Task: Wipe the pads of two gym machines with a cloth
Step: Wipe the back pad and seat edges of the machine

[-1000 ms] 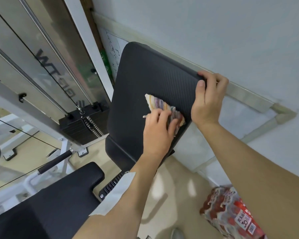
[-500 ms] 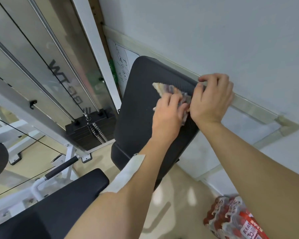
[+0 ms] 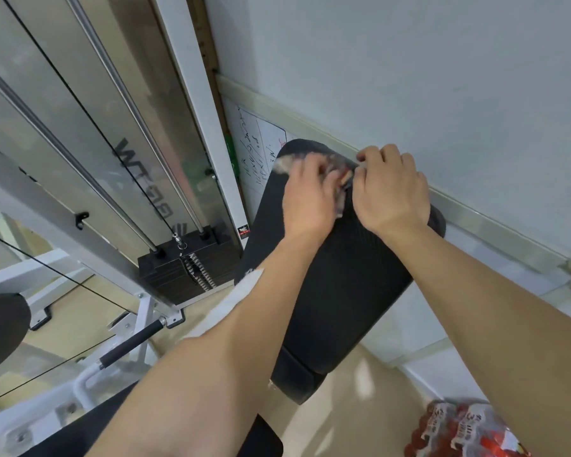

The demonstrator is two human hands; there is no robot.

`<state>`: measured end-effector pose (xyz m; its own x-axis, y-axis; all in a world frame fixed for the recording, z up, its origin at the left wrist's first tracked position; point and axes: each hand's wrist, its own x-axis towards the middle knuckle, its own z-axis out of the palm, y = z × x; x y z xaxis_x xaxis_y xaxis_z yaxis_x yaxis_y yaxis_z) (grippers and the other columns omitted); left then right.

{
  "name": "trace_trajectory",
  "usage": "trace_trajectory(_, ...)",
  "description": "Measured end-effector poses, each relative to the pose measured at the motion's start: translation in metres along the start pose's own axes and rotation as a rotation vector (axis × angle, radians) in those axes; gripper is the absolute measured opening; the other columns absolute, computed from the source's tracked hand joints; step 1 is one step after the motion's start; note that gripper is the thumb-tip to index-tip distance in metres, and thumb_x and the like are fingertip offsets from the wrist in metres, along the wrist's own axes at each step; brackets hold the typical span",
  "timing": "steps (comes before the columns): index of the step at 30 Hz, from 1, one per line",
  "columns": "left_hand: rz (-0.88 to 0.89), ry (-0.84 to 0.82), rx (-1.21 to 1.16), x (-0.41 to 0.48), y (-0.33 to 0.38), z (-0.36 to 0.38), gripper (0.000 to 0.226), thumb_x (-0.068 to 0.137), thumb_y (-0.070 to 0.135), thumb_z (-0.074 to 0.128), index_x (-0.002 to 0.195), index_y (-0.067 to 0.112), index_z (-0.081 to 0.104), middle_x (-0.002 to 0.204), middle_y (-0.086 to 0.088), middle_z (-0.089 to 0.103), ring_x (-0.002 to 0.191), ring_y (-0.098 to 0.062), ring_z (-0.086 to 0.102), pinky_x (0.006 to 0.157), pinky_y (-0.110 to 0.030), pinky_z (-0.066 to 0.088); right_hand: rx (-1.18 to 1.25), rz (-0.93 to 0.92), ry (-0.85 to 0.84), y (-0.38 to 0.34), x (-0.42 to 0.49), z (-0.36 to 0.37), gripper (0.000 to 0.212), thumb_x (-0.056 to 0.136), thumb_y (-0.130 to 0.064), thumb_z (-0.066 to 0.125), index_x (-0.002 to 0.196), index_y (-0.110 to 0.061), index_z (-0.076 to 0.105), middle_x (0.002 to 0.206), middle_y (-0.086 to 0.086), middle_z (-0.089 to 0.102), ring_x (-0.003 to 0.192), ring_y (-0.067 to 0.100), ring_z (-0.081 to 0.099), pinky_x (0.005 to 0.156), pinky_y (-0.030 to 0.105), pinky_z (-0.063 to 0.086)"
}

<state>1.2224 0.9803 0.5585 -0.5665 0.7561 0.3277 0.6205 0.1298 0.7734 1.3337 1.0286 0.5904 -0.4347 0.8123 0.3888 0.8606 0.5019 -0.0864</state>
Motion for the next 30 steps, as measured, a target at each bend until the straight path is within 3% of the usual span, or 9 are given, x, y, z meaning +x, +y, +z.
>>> trace_trajectory(3, 0.169, -0.051, 0.000, 0.028, 0.010, -0.001, 0.014, 0.097, 0.028, 0.057, 0.108, 0.020, 0.060, 0.112, 0.001, 0.053, 0.097, -0.019, 0.055, 0.079, -0.036, 0.047, -0.085, 0.011, 0.028, -0.002, 0.002, 0.006, 0.028, 0.098, -0.025, 0.038, 0.118, -0.010, 0.052, 0.112, 0.014, 0.056, 0.097, 0.034, 0.052, 0.070, 0.041, 0.036)
trace_trajectory(7, 0.108, 0.115, -0.095, 0.015, -0.023, 0.010, 0.019, 0.096, 0.027, 0.058, 0.108, 0.013, 0.061, 0.110, -0.004, 0.051, 0.096, -0.018, 0.053, 0.081, -0.034, 0.047, -0.137, 0.017, 0.030, -0.005, 0.003, 0.011, 0.027, 0.100, -0.026, 0.036, 0.114, -0.011, 0.053, 0.107, 0.014, 0.056, 0.093, 0.034, 0.051, 0.069, 0.041, 0.034)
trace_trajectory(11, -0.266, 0.220, -0.137, -0.022, -0.082, 0.019, 0.020, 0.100, 0.027, 0.051, 0.110, 0.011, 0.056, 0.108, 0.001, 0.045, 0.100, -0.022, 0.052, 0.088, -0.035, 0.044, -0.191, -0.012, 0.076, -0.004, -0.001, 0.015, 0.026, 0.100, -0.023, 0.037, 0.111, -0.010, 0.056, 0.100, 0.015, 0.057, 0.084, 0.033, 0.051, 0.063, 0.040, 0.034)
trace_trajectory(15, -0.670, 0.091, -0.124, -0.101, -0.130, 0.024, 0.022, 0.105, 0.027, 0.041, 0.114, 0.008, 0.048, 0.123, -0.011, 0.047, 0.104, -0.028, 0.051, 0.086, -0.033, 0.037, -0.203, -0.026, 0.109, -0.005, -0.004, 0.015, 0.024, 0.099, -0.020, 0.039, 0.107, -0.007, 0.057, 0.096, 0.016, 0.057, 0.080, 0.033, 0.050, 0.061, 0.039, 0.033)
trace_trajectory(18, -0.556, -0.021, -0.157, -0.124, -0.111, 0.025, 0.011, 0.103, 0.025, 0.044, 0.102, 0.014, 0.046, 0.116, -0.006, 0.047, 0.102, -0.024, 0.052, 0.087, -0.037, 0.043, -0.208, -0.036, 0.129, -0.005, -0.005, 0.015, 0.023, 0.099, -0.019, 0.039, 0.106, -0.006, 0.057, 0.095, 0.016, 0.057, 0.080, 0.034, 0.050, 0.061, 0.039, 0.034)
trace_trajectory(20, -0.325, -0.013, -0.183, -0.096, -0.084, 0.025, 0.009, 0.101, 0.023, 0.050, 0.101, 0.015, 0.048, 0.111, -0.003, 0.046, 0.098, -0.023, 0.051, 0.089, -0.044, 0.046, -0.210, -0.040, 0.142, -0.005, -0.006, 0.015, 0.024, 0.098, -0.018, 0.040, 0.106, -0.006, 0.058, 0.095, 0.017, 0.057, 0.081, 0.034, 0.051, 0.062, 0.040, 0.035)
trace_trajectory(24, 0.066, 0.030, -0.113, -0.018, -0.038, 0.016, 0.018, 0.098, 0.026, 0.055, 0.107, 0.011, 0.055, 0.105, -0.005, 0.049, 0.093, -0.024, 0.051, 0.081, -0.038, 0.045, -0.194, -0.042, 0.176, -0.005, -0.007, 0.018, 0.024, 0.097, -0.019, 0.041, 0.107, -0.005, 0.059, 0.097, 0.018, 0.058, 0.085, 0.036, 0.052, 0.064, 0.040, 0.032)
trace_trajectory(27, 0.047, 0.080, -0.155, -0.020, -0.051, 0.019, 0.016, 0.097, 0.025, 0.057, 0.106, 0.011, 0.057, 0.106, -0.004, 0.051, 0.093, -0.015, 0.048, 0.081, -0.027, 0.040, -0.203, -0.053, 0.196, -0.005, -0.007, 0.020, 0.025, 0.097, -0.019, 0.041, 0.108, -0.005, 0.059, 0.097, 0.018, 0.058, 0.085, 0.036, 0.052, 0.064, 0.041, 0.033)
trace_trajectory(30, -0.260, 0.127, -0.155, -0.074, -0.101, 0.031, 0.013, 0.099, 0.025, 0.054, 0.103, 0.013, 0.055, 0.107, -0.001, 0.048, 0.096, -0.015, 0.049, 0.083, -0.028, 0.040, -0.219, -0.068, 0.194, -0.002, -0.008, 0.020, 0.024, 0.096, -0.016, 0.041, 0.108, -0.003, 0.059, 0.096, 0.018, 0.057, 0.085, 0.037, 0.050, 0.064, 0.041, 0.034)
